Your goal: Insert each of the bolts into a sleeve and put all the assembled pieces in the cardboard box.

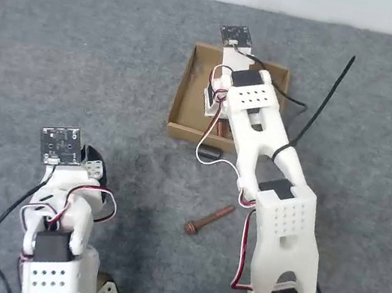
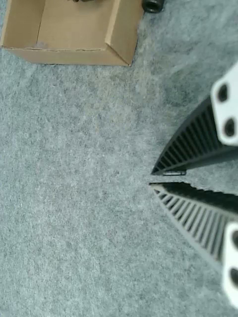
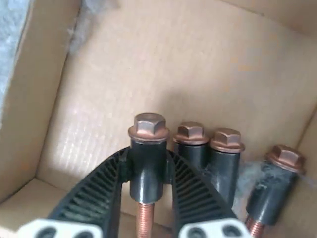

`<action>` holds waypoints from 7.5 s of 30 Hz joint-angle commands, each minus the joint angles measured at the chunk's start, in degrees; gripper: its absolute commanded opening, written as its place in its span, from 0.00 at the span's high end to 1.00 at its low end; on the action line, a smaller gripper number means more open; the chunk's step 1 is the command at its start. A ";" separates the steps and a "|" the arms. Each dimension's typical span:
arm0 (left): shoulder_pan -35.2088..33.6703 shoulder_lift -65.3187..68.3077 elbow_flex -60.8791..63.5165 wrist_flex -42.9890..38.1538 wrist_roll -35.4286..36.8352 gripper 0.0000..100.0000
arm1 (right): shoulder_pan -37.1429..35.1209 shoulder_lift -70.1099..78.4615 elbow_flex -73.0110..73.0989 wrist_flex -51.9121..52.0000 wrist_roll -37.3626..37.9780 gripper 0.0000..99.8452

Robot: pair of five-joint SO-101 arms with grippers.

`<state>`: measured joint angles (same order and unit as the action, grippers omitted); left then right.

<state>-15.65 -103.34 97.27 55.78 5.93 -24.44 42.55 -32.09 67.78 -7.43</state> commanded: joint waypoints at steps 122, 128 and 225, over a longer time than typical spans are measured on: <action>0.09 -0.53 -0.66 -1.32 -0.53 0.97 | -7.16 -21.76 43.25 -18.42 57.32 0.94; 0.09 -0.53 -0.66 -1.32 -0.53 0.97 | -6.99 -21.67 43.08 -17.80 57.05 0.97; 58.11 55.91 -30.37 2.99 -2.02 0.87 | 29.49 -73.36 95.38 -16.57 17.76 0.99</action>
<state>41.58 -47.52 64.04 63.60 4.18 4.40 -28.57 63.65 52.04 10.33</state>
